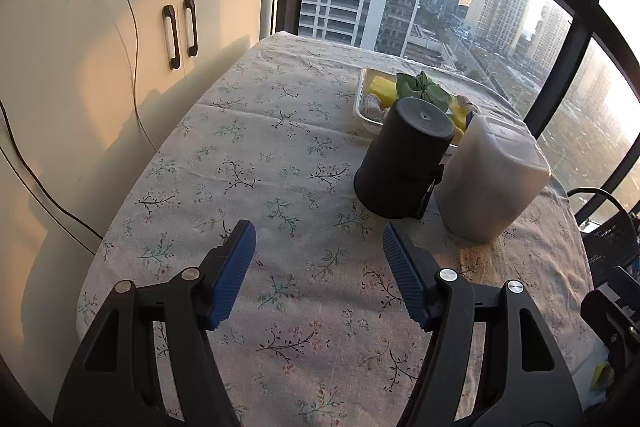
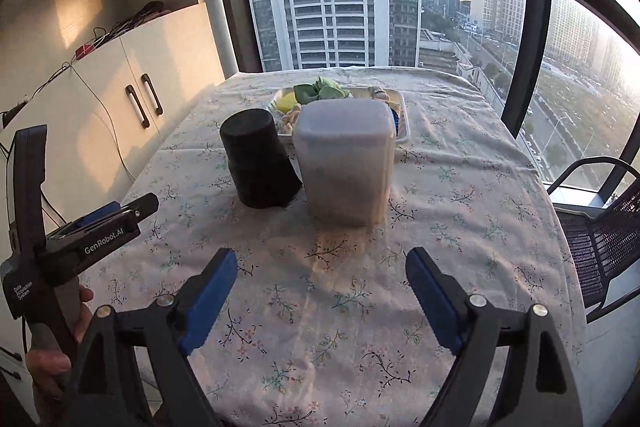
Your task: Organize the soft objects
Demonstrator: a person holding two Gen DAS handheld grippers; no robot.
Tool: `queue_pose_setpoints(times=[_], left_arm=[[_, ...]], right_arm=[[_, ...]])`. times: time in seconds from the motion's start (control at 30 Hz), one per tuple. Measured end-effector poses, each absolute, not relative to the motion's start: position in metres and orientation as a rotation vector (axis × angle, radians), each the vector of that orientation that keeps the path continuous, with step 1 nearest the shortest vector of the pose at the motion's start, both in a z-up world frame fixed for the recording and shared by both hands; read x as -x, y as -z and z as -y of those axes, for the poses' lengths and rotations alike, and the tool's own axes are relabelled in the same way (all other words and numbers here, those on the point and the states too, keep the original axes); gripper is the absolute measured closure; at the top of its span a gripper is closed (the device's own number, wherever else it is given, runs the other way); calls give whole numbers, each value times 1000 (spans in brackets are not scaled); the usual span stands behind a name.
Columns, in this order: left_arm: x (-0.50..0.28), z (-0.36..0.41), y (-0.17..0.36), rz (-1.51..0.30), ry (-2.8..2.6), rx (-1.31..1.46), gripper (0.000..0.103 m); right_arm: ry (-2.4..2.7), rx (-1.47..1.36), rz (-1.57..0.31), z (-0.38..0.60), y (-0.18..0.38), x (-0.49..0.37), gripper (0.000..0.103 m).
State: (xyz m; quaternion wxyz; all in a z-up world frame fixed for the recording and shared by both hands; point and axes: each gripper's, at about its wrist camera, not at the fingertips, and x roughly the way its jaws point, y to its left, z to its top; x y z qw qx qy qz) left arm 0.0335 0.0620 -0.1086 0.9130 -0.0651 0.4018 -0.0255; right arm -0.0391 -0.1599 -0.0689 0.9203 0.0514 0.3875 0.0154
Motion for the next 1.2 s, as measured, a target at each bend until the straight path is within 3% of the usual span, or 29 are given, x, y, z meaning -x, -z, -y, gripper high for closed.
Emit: queue_pose_setpoints(times=[0.07,0.2,0.3,0.57,1.2], left_arm=[[-33,-57,104,-851,55,153,24],[-27,-43,88,-853,72,136,20],[-22,-30,74,-866,59,75,6],[-7,-8,41,-765,-35,-52,6],[-3,8,36,-739,106,-67,6]], right_arm=[[5,-86,-771,157,60,43,6],[108,-56,-712,155,39,49,0],[164,-67,-718,158,28,48,0],[255,-38,-747,158,26,40,0],[309,-82,-755,182,27,39,0]])
